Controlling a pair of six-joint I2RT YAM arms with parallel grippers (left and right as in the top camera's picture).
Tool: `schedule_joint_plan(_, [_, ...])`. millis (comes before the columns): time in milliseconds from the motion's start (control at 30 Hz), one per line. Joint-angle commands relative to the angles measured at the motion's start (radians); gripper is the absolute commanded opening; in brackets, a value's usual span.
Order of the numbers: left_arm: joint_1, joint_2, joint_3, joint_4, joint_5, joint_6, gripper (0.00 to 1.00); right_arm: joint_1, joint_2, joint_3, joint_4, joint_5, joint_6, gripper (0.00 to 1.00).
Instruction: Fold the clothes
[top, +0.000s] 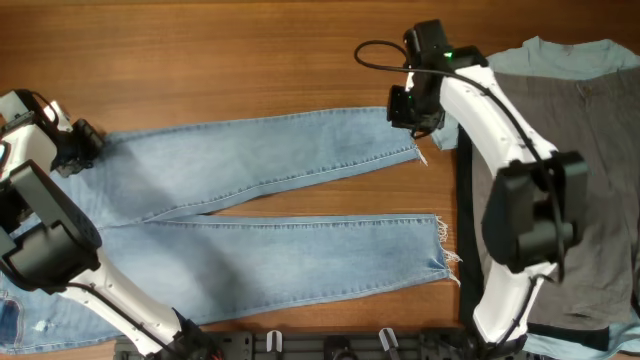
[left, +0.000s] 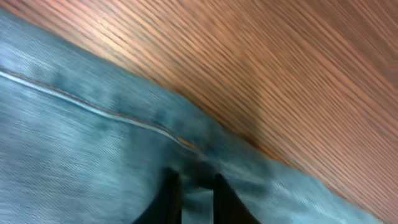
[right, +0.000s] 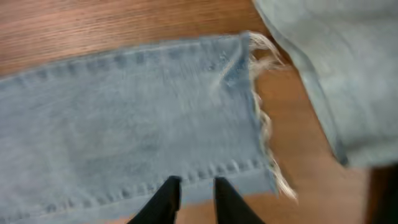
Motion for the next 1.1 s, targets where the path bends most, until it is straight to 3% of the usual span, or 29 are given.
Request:
schedule_joint_plan(0, [-0.064, -0.128, -0.028, -0.047, 0.071, -0.001, 0.26, 0.0, 0.086, 0.0, 0.04, -0.079, -0.001, 0.16])
schedule_joint_plan(100, [-0.106, -0.237, -0.028, -0.104, 0.071, -0.001, 0.31, -0.001, 0.135, 0.0, 0.093, -0.096, 0.0, 0.1])
schedule_joint_plan(267, [-0.23, -0.373, -0.028, -0.238, 0.07, 0.003, 0.47, -0.002, 0.259, 0.0, 0.266, -0.094, 0.007, 0.04])
schedule_joint_plan(533, [-0.294, -0.373, -0.028, -0.351, 0.044, 0.003, 0.51, -0.07, 0.391, 0.005, 0.65, 0.042, 0.05, 0.04])
schedule_joint_plan(633, [-0.294, -0.373, -0.028, -0.357, 0.044, 0.003, 0.53, -0.116, 0.389, 0.052, 0.703, 0.041, 0.048, 0.04])
schedule_joint_plan(767, [-0.294, -0.374, -0.028, -0.358, 0.033, 0.003, 0.57, -0.162, 0.331, 0.111, 0.691, -0.124, -0.14, 0.05])
schedule_joint_plan(800, [-0.293, -0.374, -0.028, -0.362, 0.021, 0.004, 0.58, -0.165, 0.3, 0.114, 0.688, -0.126, -0.164, 0.09])
schedule_joint_plan(833, [-0.293, -0.374, -0.028, -0.371, 0.002, 0.02, 0.58, -0.167, 0.253, 0.114, 0.686, -0.126, -0.197, 0.21])
schedule_joint_plan(900, [-0.293, -0.382, -0.028, -0.423, -0.071, 0.036, 0.57, -0.167, 0.123, 0.114, 0.656, -0.126, -0.22, 0.35])
schedule_joint_plan(1000, [-0.277, -0.429, -0.028, -0.528, -0.163, 0.03, 0.55, -0.167, -0.045, 0.114, 0.541, -0.126, -0.222, 0.44])
schedule_joint_plan(1067, [-0.231, -0.499, -0.028, -0.597, -0.19, -0.024, 0.55, -0.167, -0.191, 0.114, 0.375, -0.126, -0.222, 0.54])
